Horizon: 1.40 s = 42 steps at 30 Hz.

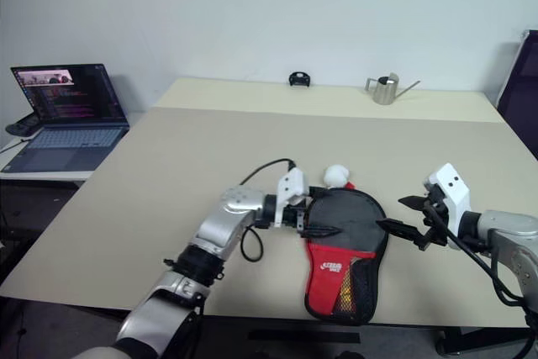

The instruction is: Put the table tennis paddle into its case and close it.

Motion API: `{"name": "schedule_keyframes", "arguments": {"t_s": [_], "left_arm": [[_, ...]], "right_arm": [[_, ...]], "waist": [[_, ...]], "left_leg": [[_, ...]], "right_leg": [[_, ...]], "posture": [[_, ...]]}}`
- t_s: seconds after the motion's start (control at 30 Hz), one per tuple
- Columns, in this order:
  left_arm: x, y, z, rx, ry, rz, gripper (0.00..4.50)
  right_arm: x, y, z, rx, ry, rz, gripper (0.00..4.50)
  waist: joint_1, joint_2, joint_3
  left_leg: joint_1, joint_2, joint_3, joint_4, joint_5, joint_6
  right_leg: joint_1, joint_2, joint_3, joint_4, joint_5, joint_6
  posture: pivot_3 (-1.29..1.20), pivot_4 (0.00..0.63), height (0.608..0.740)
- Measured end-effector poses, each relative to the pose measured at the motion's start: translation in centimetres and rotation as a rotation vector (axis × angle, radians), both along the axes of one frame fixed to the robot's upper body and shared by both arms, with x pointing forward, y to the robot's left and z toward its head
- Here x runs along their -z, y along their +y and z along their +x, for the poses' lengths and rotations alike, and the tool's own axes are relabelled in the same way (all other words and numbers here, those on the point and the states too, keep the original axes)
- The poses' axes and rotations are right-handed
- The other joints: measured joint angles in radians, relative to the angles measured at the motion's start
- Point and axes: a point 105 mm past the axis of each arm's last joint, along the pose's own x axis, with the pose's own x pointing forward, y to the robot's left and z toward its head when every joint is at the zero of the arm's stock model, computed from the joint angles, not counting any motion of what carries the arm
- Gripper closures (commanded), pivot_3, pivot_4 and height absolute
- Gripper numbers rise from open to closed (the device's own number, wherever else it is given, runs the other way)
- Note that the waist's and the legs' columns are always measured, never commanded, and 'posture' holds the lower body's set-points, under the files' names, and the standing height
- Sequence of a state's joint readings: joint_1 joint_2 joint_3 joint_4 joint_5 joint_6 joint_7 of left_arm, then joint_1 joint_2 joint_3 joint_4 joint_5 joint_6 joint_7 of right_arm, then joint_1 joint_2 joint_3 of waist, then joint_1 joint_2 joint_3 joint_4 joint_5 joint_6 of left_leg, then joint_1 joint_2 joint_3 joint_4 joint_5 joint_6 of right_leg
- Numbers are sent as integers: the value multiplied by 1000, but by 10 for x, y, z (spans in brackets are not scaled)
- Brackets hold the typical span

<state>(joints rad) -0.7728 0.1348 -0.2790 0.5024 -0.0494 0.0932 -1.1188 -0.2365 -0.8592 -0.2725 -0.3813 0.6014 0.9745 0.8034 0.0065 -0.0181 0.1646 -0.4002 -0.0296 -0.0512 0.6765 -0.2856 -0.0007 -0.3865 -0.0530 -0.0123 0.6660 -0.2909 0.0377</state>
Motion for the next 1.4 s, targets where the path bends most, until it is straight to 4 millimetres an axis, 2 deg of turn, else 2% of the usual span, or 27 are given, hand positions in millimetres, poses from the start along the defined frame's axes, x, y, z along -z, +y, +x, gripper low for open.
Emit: {"name": "schedule_keyframes", "arguments": {"t_s": [0.17, 0.3, 0.47, 0.57, 0.83, 1.07, 1.23, 1.4], "left_arm": [[30, -3, 3, -35, 38, 74, 15], [32, -4, 3, -39, 27, 66, 15], [33, -4, 3, -43, 23, 58, 15], [34, -5, 2, -48, 23, 53, 15], [35, -3, 1, -57, 19, 49, 15], [35, -2, 1, -58, 19, 49, 15], [35, -1, 0, -59, 18, 48, 15], [35, -1, 0, -61, 21, 50, 15]], "right_arm": [[-11, -3, 11, 39, -49, 5, 0], [-16, 1, 20, 38, -58, 24, 0], [-29, 20, 52, 51, -85, 108, 0], [-29, 34, 72, 61, -64, 147, 0], [-16, 69, 129, 127, -48, 155, 0], [5, 88, 161, 180, -53, 121, 0], [21, 93, 175, 239, -42, 94, 0], [38, 97, 177, 261, -19, 69, 0]], "waist": [[-3, 0, 0], [-5, 0, 0], [-9, 1, 0], [-8, 1, -1], [-10, 2, -1], [-17, 2, -1], [-19, 2, -1], [-25, 3, -1]], "left_leg": [[0, 0, 0, 0, 0, 0], [1, 0, 1, 0, 0, 0], [2, 0, 1, 1, 0, 0], [2, 0, 1, 2, 1, 0], [2, 0, 3, 2, 1, -1], [4, 0, 4, 2, 2, -2], [3, 0, 4, 2, 4, -6], [3, 0, 4, 2, 4, -6]], "right_leg": [[0, 0, 0, 0, 0, 0], [0, 0, 1, 1, 0, 0], [0, 0, 1, 5, 0, 0], [-1, 0, 2, 7, 0, -1], [-3, 0, 2, 10, 0, -1], [-3, 0, 3, 11, -1, -1], [-3, -1, 3, 12, -1, -1], [-3, -1, 4, 12, -1, -1]], "posture": [[0, 150, 740], [0, 150, 740], [0, 150, 740], [0, 150, 740], [0, 150, 740], [0, 150, 740], [0, 150, 740], [0, 150, 740]]}}
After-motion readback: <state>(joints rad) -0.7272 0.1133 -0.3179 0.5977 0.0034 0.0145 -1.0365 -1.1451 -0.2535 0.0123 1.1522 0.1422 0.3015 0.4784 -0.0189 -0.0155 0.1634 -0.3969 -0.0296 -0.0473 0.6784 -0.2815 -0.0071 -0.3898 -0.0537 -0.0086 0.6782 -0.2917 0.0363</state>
